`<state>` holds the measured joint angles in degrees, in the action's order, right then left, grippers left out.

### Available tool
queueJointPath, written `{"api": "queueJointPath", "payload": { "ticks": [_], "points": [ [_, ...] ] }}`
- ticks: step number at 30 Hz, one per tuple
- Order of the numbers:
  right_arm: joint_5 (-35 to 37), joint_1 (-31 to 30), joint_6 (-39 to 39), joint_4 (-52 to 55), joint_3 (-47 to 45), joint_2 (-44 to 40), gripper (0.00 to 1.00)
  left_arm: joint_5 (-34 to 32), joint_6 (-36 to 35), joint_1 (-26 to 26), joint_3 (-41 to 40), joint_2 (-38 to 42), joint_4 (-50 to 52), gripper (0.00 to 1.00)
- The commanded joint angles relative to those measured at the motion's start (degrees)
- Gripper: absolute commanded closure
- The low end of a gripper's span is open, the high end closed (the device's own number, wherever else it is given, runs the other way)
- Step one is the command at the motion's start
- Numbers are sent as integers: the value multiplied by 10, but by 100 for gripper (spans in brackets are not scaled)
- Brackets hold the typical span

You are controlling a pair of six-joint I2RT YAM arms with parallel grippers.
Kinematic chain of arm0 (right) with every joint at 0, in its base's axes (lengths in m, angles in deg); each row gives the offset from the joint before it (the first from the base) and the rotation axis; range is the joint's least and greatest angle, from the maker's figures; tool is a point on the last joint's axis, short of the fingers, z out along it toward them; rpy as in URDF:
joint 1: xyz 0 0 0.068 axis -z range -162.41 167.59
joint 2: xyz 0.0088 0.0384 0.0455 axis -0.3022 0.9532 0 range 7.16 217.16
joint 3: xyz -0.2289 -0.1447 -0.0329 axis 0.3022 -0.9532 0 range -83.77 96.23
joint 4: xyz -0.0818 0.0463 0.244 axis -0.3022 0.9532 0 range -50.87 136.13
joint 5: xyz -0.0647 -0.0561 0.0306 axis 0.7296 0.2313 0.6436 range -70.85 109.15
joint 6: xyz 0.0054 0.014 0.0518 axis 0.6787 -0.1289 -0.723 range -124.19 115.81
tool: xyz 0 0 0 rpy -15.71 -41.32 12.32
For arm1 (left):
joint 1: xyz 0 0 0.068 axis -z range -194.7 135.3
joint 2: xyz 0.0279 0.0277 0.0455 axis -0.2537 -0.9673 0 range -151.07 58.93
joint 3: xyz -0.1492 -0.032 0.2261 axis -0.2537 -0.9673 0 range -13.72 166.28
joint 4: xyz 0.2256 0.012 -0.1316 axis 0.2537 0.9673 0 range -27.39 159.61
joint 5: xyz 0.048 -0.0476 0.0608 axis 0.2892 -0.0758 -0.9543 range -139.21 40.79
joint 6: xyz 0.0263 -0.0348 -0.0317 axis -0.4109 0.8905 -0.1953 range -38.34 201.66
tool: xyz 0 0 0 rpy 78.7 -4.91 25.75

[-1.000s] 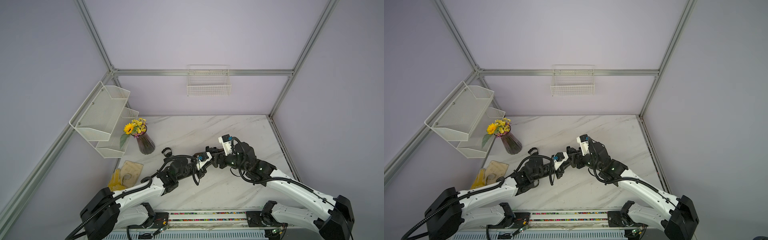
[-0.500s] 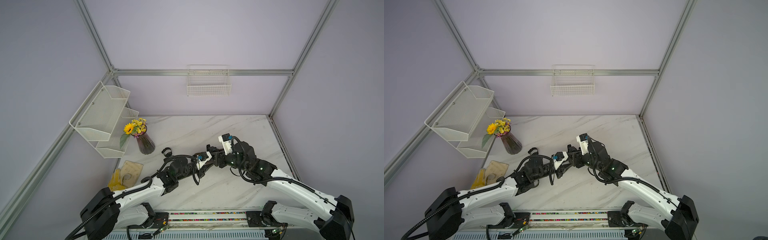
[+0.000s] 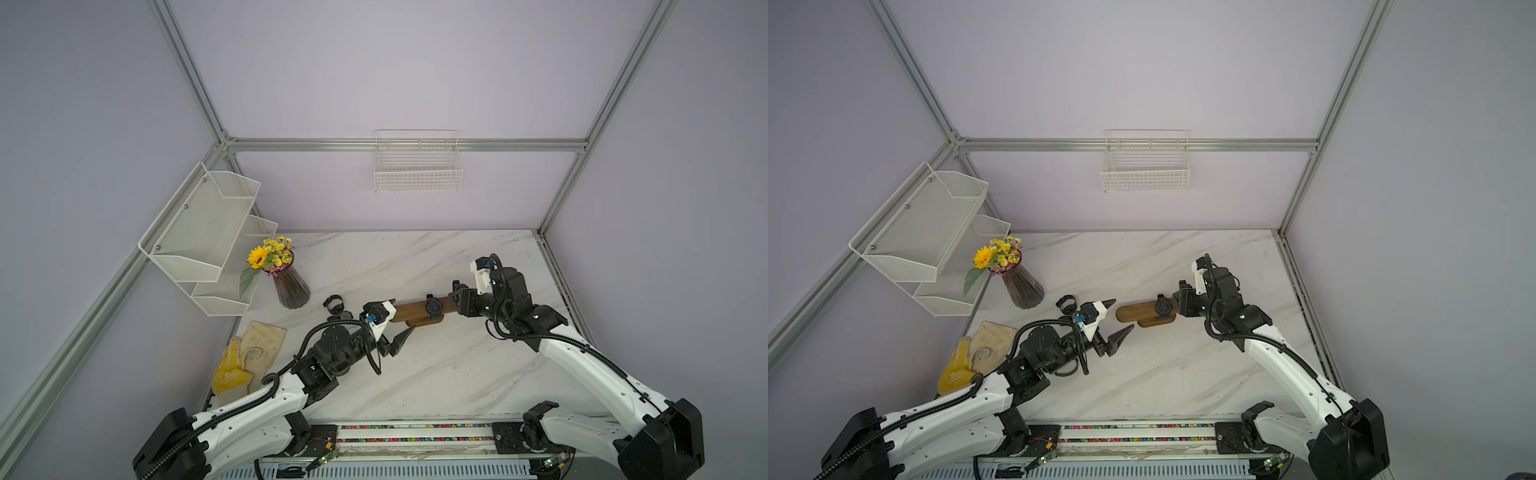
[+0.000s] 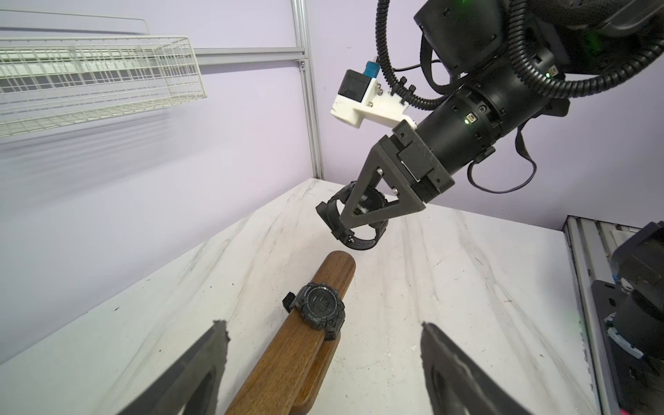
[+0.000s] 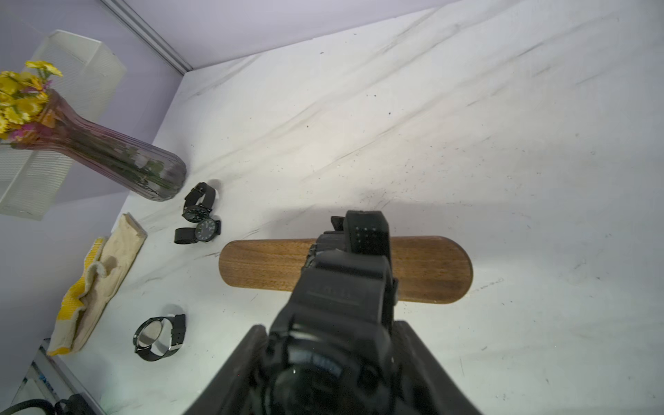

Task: Place watch on stand
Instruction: Pick up the watch at the center of the board, then place the watch on the stand.

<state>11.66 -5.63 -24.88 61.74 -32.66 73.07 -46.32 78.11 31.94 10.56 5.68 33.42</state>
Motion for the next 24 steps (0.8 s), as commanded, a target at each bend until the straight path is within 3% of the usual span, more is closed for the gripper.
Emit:
{"api": "queueJointPath", "payload": {
  "ticks": [1, 13, 24],
  "points": [
    [5, 22, 26, 20, 13, 17, 59, -18, 12, -9, -17, 20, -10, 16],
    [6, 68, 71, -8, -1, 75, 59, -27, 30, -34, -46, 47, -18, 5],
    [2, 94, 74, -54, -25, 110, 59, -15, 35, -47, -57, 60, -21, 2]
  ]
}}
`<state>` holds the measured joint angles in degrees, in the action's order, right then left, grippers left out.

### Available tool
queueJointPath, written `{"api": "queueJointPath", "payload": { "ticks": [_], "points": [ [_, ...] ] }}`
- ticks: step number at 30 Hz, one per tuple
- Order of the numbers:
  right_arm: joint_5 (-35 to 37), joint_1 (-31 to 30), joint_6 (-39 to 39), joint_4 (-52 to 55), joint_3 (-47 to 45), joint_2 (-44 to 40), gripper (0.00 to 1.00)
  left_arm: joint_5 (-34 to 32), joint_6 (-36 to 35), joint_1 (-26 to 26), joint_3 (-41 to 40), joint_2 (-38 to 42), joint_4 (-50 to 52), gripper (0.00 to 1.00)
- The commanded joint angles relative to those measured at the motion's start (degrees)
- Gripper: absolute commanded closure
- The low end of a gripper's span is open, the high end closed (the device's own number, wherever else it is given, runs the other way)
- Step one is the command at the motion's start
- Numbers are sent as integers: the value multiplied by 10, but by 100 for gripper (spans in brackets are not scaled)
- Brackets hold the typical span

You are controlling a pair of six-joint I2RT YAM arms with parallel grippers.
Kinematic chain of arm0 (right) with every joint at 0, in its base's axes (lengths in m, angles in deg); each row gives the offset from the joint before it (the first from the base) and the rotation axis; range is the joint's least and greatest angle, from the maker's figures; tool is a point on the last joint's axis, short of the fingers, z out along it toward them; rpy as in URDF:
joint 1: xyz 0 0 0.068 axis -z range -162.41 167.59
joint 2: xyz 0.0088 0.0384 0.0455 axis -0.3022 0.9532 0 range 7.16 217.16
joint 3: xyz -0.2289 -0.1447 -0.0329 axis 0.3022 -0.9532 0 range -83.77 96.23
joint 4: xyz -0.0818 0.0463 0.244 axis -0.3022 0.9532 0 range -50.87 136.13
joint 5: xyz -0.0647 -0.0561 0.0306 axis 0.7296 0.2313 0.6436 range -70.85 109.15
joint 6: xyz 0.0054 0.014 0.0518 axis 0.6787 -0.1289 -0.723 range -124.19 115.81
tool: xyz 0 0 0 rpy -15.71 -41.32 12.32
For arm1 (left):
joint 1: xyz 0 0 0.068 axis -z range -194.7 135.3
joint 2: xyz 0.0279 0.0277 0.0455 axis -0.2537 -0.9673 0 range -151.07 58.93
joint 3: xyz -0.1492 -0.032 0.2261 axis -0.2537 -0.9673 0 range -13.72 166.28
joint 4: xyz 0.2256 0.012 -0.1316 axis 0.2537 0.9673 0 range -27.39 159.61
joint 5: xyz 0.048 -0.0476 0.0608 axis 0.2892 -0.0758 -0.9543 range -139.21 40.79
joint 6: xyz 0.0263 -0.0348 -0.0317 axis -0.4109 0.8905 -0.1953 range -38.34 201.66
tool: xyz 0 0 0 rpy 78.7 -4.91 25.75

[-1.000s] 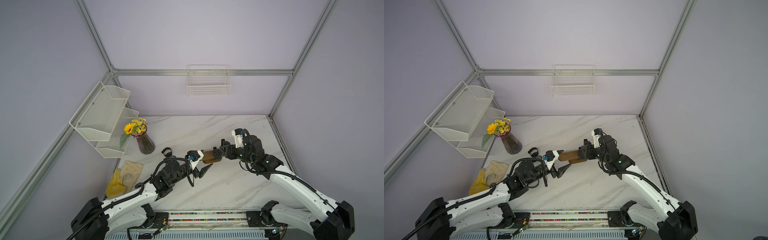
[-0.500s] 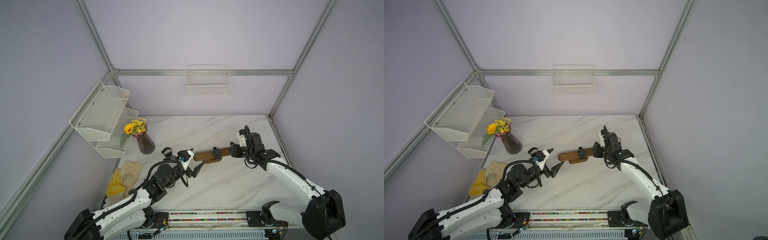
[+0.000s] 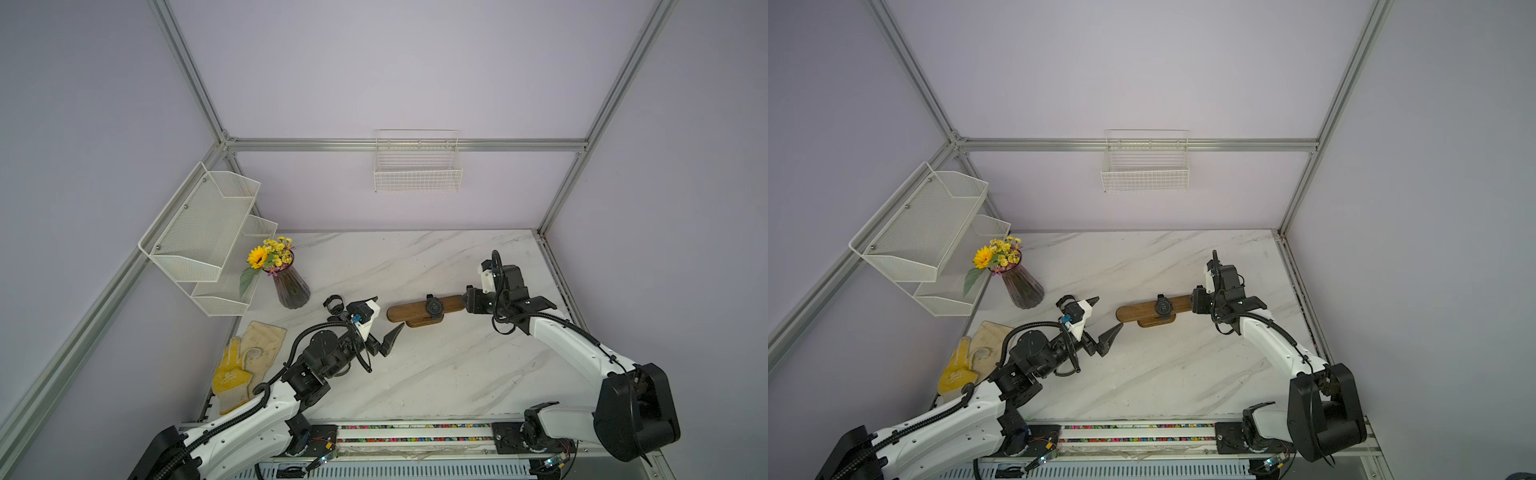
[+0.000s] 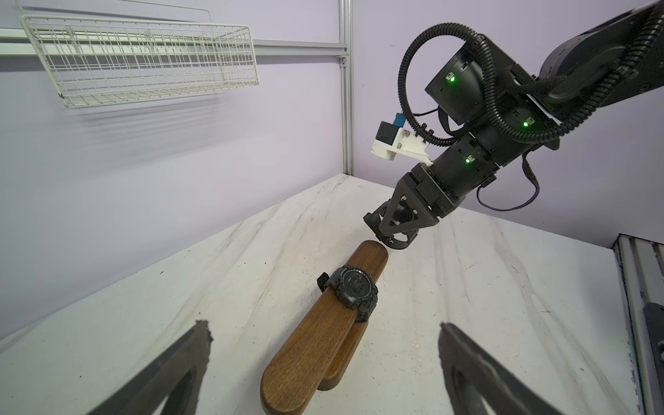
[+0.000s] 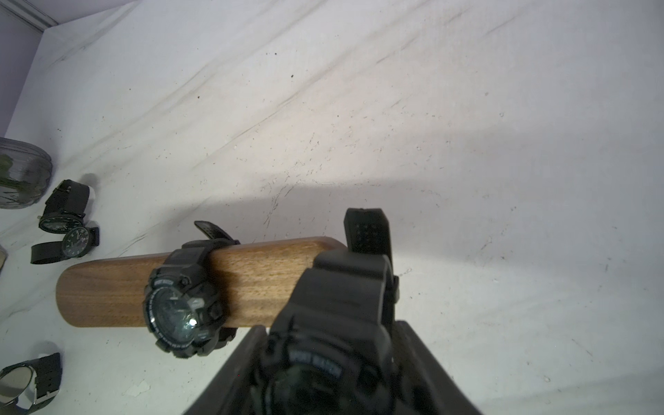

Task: Place watch on stand
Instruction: Place the watch on the stand.

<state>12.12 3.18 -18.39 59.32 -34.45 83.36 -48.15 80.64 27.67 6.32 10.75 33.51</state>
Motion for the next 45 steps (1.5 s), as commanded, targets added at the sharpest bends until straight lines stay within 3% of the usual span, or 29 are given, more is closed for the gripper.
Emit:
{"api": "queueJointPath", "payload": {
  "ticks": [1, 25, 45],
  "points": [
    [-4, 8, 9, -34, -7, 12, 59, 4, 10, -6, -16, 10, -22, 1],
    [-119, 12, 18, -94, -21, 74, 59, 10, 15, -11, -19, 5, -29, 0],
    [-112, 0, 5, -76, -10, 71, 55, 12, 17, -15, -21, -6, -37, 0]
  ]
}}
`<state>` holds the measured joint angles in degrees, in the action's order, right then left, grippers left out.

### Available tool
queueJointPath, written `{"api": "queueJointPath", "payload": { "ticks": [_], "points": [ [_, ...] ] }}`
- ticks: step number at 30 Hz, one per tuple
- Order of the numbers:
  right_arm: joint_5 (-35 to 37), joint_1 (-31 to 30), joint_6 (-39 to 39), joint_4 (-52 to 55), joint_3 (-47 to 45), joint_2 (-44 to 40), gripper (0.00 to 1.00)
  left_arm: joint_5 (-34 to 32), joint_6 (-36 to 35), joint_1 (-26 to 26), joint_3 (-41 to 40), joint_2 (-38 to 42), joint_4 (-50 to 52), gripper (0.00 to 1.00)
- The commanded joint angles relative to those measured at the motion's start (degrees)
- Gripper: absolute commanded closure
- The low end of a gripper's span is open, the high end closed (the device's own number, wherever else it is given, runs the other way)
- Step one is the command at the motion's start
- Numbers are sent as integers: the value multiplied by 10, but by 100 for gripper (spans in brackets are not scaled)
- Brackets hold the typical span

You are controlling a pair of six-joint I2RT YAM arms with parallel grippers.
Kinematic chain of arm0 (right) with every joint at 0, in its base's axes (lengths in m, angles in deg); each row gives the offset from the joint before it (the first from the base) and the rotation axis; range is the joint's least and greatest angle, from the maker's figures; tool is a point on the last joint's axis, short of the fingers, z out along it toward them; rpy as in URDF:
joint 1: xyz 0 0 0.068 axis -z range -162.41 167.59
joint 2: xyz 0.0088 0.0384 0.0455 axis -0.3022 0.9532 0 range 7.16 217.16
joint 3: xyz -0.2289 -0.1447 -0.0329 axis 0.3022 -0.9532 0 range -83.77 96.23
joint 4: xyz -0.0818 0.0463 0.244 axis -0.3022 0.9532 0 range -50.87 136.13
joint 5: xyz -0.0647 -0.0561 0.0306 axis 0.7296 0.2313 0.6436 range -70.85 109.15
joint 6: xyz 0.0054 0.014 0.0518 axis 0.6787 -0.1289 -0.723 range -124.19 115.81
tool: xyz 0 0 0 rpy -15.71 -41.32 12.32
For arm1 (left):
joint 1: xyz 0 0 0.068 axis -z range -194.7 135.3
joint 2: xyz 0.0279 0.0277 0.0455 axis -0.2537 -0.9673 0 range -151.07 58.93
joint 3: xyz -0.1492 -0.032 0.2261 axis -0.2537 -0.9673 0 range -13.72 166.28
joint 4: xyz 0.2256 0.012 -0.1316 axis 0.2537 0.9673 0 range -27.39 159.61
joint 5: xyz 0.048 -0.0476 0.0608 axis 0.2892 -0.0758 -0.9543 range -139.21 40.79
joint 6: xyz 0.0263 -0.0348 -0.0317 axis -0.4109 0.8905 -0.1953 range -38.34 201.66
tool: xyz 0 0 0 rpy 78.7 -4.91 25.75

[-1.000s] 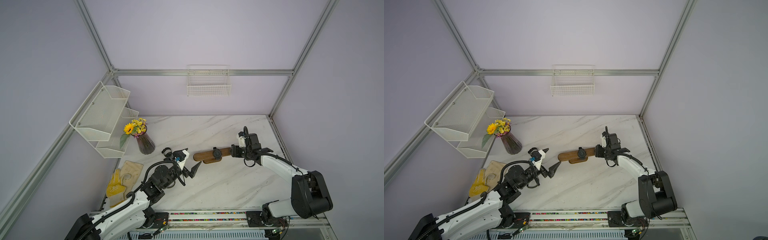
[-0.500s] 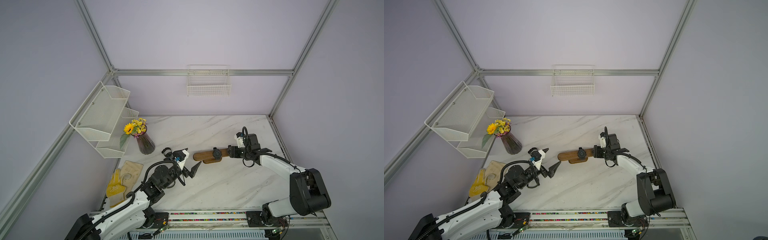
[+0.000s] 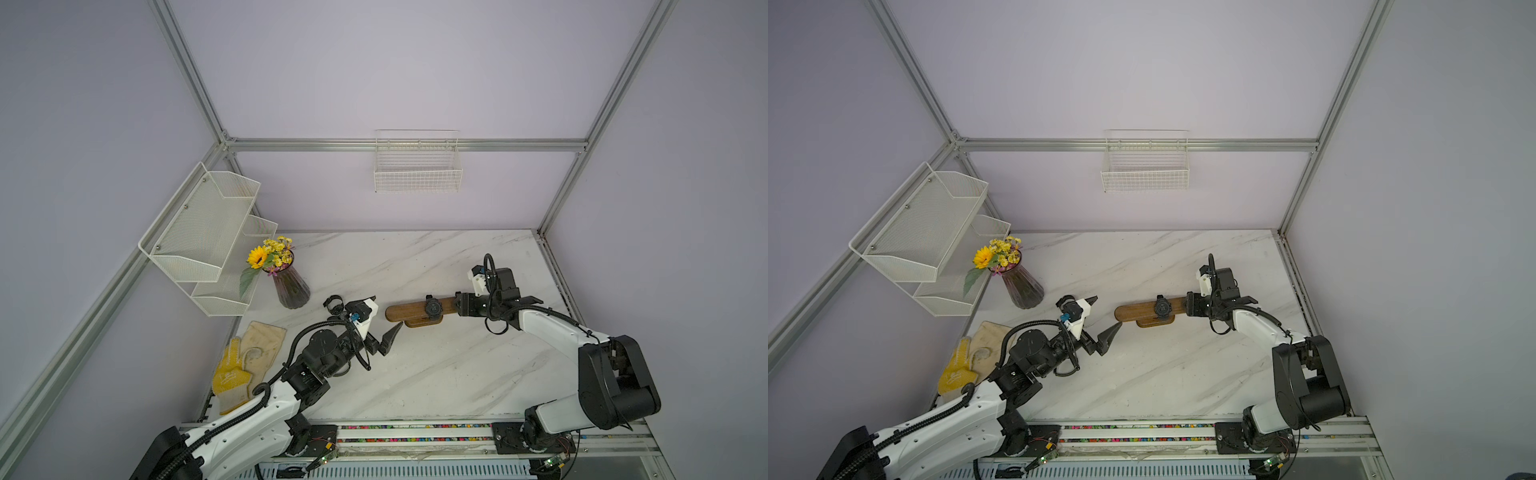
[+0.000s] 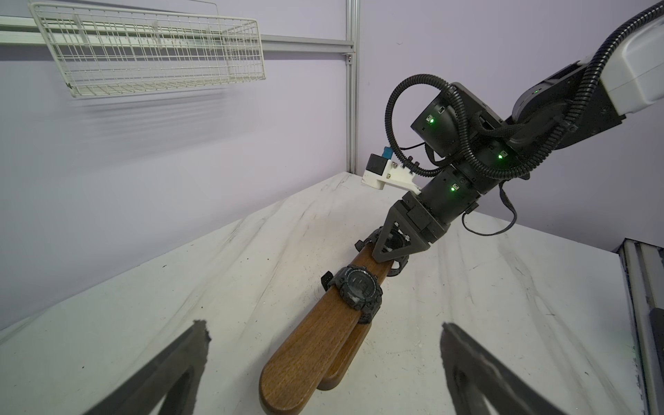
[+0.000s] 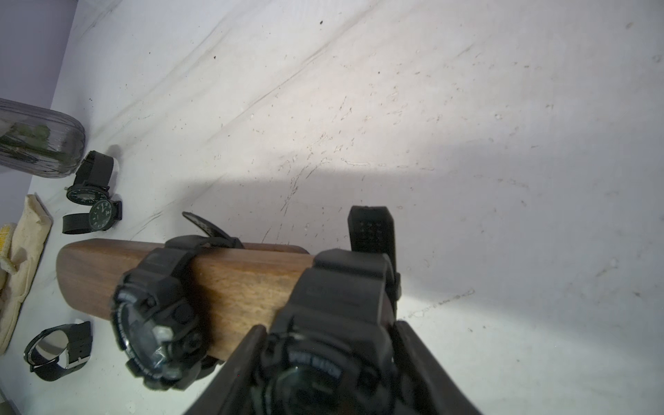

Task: Place watch on stand
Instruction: Place the watch on the stand.

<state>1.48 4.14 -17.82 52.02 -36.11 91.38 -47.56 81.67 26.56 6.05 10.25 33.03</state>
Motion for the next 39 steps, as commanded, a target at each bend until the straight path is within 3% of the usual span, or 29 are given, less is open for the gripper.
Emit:
{"api": "queueJointPath", "payload": {
  "ticks": [1, 21, 31, 35, 39],
  "points": [
    [-2, -12, -1, -2, 7, -6, 55, 6, 6, -4, -18, -2, -32, 0],
    [64, -41, 1, 22, 27, -6, 38, 5, 6, -9, -18, -1, -31, 0],
    [80, -46, 4, 39, 37, -16, 43, 6, 8, -11, -20, 2, -30, 0],
    [97, -55, 9, 57, 46, -19, 33, 7, 8, -11, -20, 0, -32, 0],
    [111, -58, 11, 59, 45, -19, 32, 8, 9, -12, -20, -2, -33, 0]
  ]
}}
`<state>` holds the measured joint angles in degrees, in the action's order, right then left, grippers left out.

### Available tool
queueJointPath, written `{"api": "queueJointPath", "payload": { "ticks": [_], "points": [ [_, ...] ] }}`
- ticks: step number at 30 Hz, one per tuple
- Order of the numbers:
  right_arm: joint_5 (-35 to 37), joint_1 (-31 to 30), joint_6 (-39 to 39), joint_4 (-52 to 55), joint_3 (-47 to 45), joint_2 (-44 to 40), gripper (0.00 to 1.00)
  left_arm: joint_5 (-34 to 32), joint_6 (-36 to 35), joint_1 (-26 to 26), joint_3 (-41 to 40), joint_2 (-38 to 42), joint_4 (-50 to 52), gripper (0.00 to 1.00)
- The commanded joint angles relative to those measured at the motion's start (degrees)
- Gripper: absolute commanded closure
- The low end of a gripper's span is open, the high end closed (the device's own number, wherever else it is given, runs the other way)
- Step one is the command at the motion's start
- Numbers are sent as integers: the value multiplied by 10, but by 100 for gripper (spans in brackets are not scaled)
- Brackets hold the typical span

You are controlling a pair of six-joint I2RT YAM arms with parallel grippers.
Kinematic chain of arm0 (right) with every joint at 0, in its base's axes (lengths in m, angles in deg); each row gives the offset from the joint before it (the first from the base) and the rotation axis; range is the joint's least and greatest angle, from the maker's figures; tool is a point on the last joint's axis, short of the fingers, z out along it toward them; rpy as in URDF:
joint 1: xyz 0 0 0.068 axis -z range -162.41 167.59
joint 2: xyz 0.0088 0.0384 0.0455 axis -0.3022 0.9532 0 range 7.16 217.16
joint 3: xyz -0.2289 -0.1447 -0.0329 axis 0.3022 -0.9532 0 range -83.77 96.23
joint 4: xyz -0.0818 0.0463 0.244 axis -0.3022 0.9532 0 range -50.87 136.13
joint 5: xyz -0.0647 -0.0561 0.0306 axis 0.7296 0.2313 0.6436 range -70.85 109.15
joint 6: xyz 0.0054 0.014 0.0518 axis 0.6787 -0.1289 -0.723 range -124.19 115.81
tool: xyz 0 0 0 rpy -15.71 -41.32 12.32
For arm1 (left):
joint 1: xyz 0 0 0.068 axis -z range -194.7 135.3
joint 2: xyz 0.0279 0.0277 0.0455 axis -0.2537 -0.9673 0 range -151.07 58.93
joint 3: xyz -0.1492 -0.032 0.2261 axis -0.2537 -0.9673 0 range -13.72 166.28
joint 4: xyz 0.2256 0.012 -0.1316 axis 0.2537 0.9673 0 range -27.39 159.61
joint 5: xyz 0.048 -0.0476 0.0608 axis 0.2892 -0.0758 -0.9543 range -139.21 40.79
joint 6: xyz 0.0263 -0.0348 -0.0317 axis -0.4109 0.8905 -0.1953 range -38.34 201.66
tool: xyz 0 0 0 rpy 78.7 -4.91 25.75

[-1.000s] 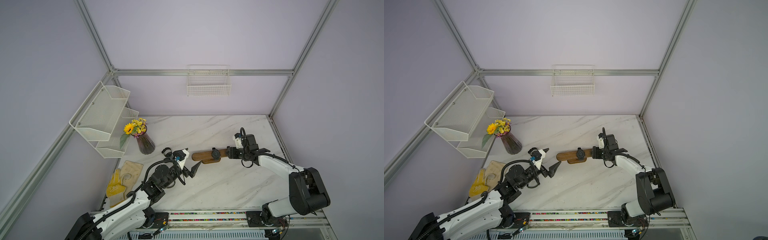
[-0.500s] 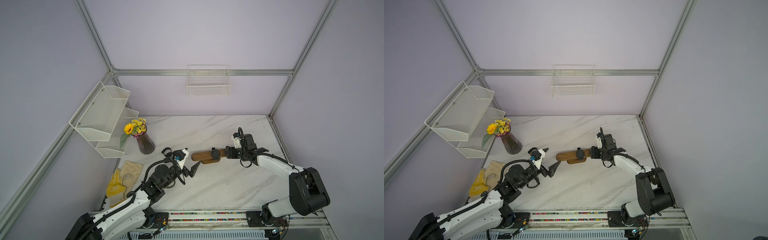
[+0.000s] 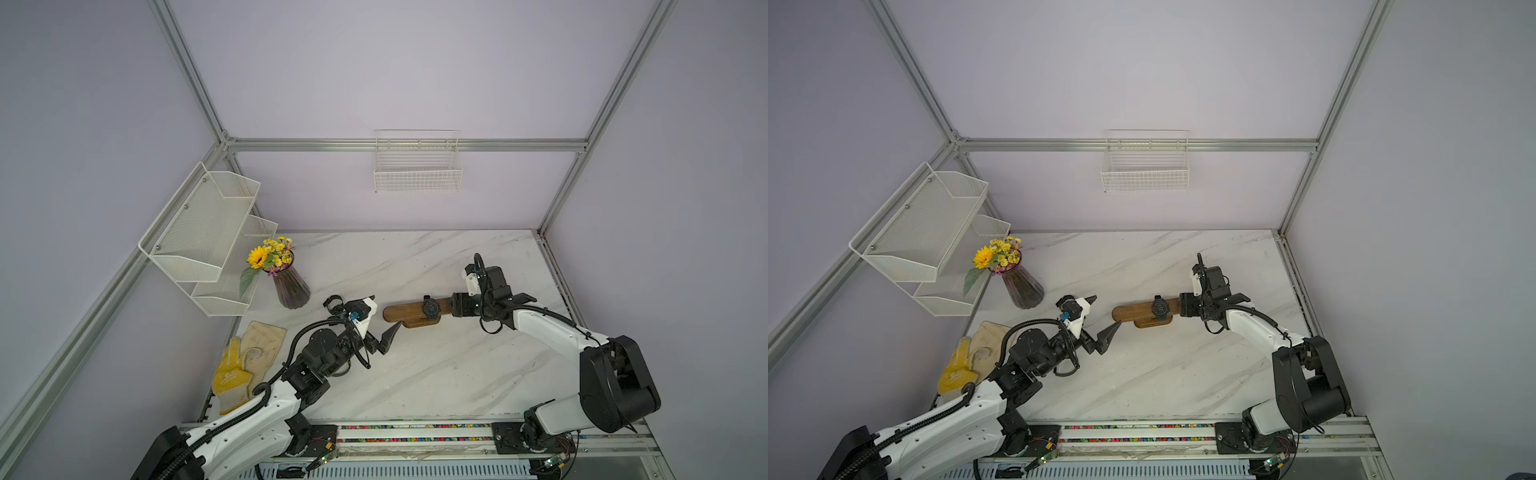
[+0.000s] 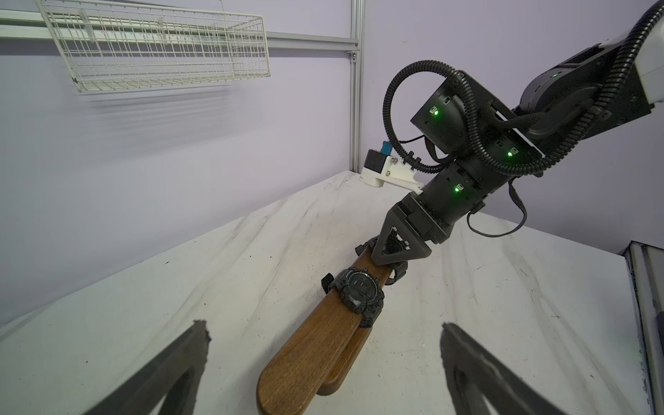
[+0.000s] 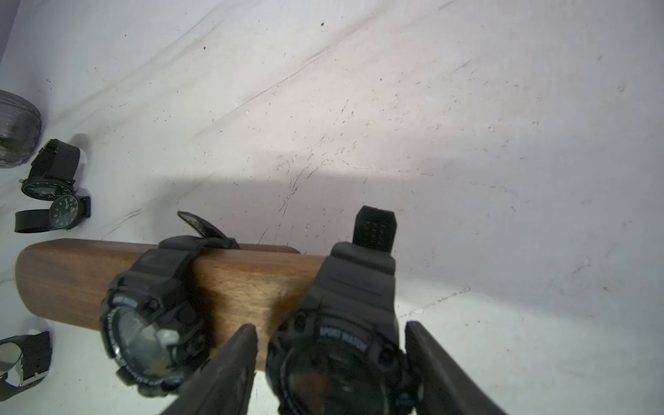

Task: Place watch on stand
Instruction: Place the watch on the stand.

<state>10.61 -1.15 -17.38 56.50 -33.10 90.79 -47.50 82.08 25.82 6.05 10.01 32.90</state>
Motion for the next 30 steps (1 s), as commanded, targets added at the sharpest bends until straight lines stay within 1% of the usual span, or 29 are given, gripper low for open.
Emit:
{"api": "queueJointPath", "payload": {
  "ticks": [1, 11, 16, 22, 27, 30],
  "points": [
    [30, -7, 7, 17, 17, -13, 32, 7, 6, -4, -20, 0, -31, 0],
    [88, -45, 15, 46, 44, -9, 42, 11, 5, -5, -20, -6, -33, 0],
    [87, -50, 19, 47, 49, 1, 46, 12, 6, -5, -18, -5, -33, 0],
    [81, -53, 15, 43, 50, 14, 46, 13, 7, -7, -18, -4, -27, 0],
    [94, -53, 10, 42, 48, 22, 42, 14, 7, -8, -19, 0, -26, 0],
    [95, -54, 10, 41, 47, 20, 41, 13, 7, -8, -20, -1, -26, 0]
  ]
}}
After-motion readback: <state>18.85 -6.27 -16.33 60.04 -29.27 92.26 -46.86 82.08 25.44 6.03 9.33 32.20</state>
